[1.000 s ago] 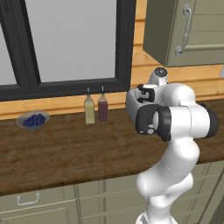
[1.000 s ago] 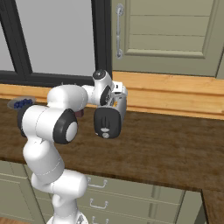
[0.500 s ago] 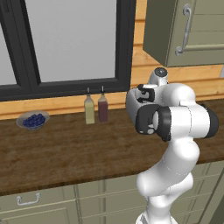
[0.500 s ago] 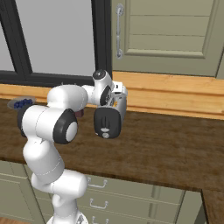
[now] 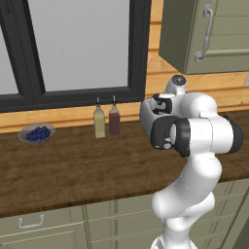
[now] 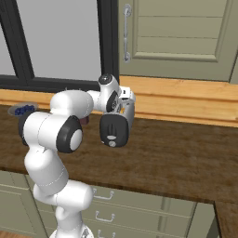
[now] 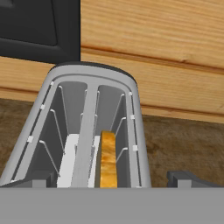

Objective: Start the toaster. Once the lever pops up, take the bread to the plate on the dining counter.

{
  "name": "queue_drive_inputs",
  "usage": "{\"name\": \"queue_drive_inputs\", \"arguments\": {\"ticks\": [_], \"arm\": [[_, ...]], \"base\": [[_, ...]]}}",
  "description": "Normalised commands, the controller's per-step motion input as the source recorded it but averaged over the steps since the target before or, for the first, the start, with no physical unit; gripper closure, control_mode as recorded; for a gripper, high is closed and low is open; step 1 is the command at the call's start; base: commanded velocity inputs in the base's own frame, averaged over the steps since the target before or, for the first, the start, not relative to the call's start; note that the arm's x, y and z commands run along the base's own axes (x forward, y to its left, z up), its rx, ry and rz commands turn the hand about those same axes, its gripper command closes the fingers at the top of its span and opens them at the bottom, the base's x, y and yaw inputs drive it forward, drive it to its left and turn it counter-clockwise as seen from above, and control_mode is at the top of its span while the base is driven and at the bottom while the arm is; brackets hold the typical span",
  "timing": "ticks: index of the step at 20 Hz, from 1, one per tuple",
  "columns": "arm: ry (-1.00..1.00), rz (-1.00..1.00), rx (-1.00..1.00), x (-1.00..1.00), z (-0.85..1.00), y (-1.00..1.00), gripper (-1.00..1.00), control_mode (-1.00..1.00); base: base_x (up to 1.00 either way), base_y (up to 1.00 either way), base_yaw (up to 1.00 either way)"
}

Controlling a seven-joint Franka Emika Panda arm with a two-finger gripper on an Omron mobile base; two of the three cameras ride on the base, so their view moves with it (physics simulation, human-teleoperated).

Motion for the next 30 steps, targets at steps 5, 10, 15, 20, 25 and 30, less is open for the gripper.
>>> {"name": "queue_drive_inputs", "arguments": {"ticks": [5, 10, 15, 20, 25, 30], "arm": [[0.0, 0.0, 0.0, 0.0, 0.0, 0.0, -1.0, -1.0], [0.0, 0.0, 0.0, 0.0, 0.0, 0.0, -1.0, -1.0], [0.0, 0.0, 0.0, 0.0, 0.0, 0.0, -1.0, -1.0], [0.0, 0.0, 0.0, 0.0, 0.0, 0.0, -1.0, -1.0], [0.0, 0.0, 0.0, 0.0, 0.0, 0.0, -1.0, -1.0], [0.0, 0.0, 0.0, 0.0, 0.0, 0.0, -1.0, -1.0]], "base": [[0.0, 0.0, 0.0], [0.0, 0.0, 0.0], [0.0, 0.0, 0.0], [0.0, 0.0, 0.0], [0.0, 0.0, 0.0], [0.0, 0.0, 0.0]]}}
